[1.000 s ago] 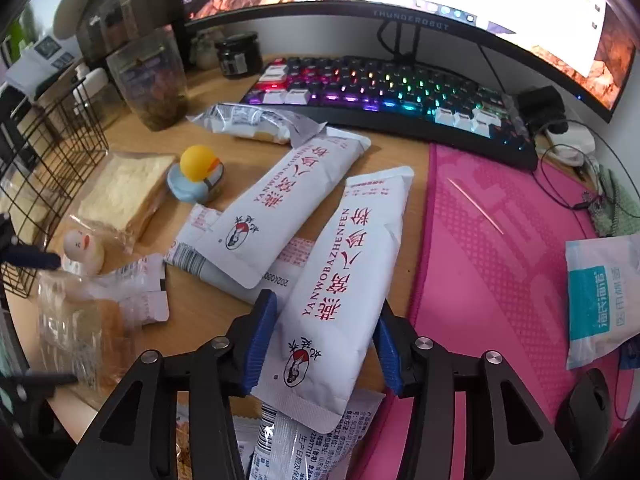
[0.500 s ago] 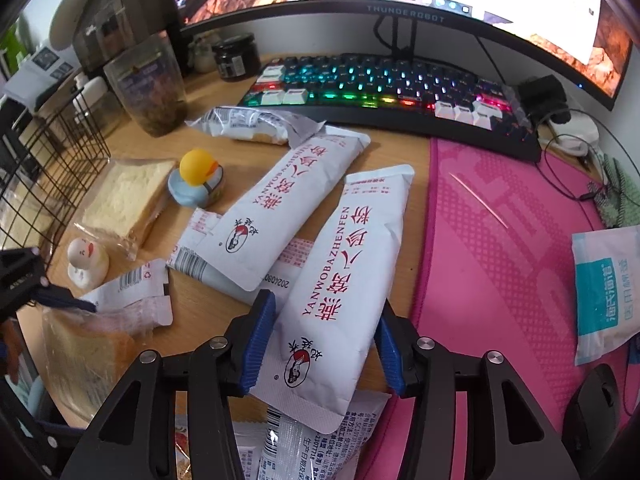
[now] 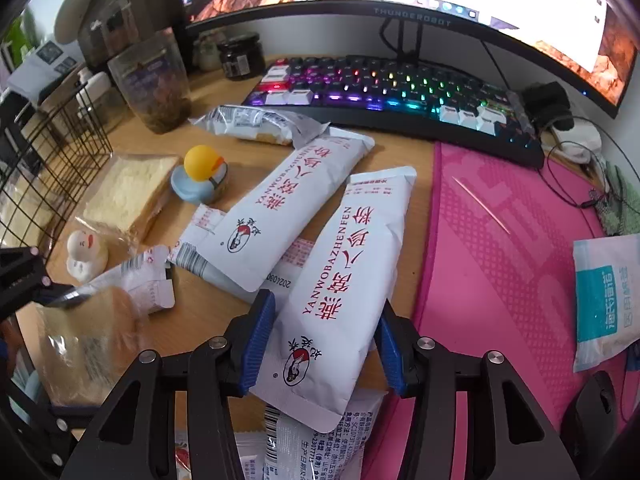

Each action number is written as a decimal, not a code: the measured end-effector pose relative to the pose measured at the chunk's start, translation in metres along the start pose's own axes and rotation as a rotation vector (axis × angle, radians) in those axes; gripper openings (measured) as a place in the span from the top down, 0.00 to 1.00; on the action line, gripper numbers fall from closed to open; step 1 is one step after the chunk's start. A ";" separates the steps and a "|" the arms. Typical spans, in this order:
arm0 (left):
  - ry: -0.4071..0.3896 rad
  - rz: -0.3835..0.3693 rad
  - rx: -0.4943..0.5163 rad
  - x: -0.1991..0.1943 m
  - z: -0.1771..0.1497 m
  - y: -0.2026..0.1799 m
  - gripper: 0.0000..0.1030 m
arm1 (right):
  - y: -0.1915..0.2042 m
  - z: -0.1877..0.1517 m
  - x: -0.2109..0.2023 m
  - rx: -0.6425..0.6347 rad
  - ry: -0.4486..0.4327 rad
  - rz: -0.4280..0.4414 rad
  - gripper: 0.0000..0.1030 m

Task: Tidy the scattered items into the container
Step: 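Grasp the bread bag with the left gripper while the right gripper grasps a white packet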

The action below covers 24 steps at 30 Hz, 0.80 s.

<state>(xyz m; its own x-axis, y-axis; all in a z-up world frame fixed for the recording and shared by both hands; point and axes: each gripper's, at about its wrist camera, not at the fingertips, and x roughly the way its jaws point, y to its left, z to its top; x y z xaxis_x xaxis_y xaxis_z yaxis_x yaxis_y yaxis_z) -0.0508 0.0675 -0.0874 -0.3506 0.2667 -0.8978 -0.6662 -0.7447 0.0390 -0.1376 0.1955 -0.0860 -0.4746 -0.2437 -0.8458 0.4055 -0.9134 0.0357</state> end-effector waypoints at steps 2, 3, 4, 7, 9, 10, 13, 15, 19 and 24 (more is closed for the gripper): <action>-0.019 -0.009 -0.046 -0.006 -0.001 0.007 0.28 | 0.002 -0.001 0.000 -0.012 -0.003 -0.002 0.54; -0.027 -0.011 -0.067 -0.010 -0.002 0.011 0.28 | 0.003 -0.001 0.000 -0.016 -0.004 0.000 0.57; -0.035 -0.013 -0.086 -0.013 -0.003 0.015 0.28 | 0.004 -0.001 -0.002 -0.019 -0.005 -0.002 0.65; -0.078 -0.009 -0.159 -0.027 -0.004 0.027 0.28 | 0.003 0.000 -0.008 -0.004 -0.010 0.002 0.84; -0.112 -0.019 -0.205 -0.037 -0.003 0.034 0.28 | 0.004 0.000 -0.015 -0.003 -0.022 -0.010 0.86; -0.127 -0.021 -0.223 -0.042 -0.004 0.035 0.28 | 0.004 0.000 -0.019 -0.001 -0.031 -0.013 0.87; -0.182 -0.026 -0.264 -0.060 -0.003 0.037 0.28 | 0.006 0.000 -0.036 0.006 -0.069 -0.033 0.90; -0.210 -0.023 -0.292 -0.068 -0.002 0.041 0.28 | 0.009 0.001 -0.049 0.007 -0.092 -0.039 0.91; -0.249 -0.016 -0.360 -0.085 -0.005 0.052 0.28 | 0.020 0.000 -0.070 -0.008 -0.129 -0.036 0.91; -0.304 -0.004 -0.406 -0.109 -0.012 0.062 0.28 | 0.039 0.001 -0.101 -0.029 -0.205 -0.028 0.91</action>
<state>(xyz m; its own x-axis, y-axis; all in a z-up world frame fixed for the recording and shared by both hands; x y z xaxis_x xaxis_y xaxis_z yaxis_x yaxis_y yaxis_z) -0.0459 -0.0151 0.0081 -0.5645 0.3907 -0.7272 -0.3790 -0.9052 -0.1921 -0.0752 0.1842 0.0012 -0.6343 -0.2822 -0.7198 0.4103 -0.9119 -0.0041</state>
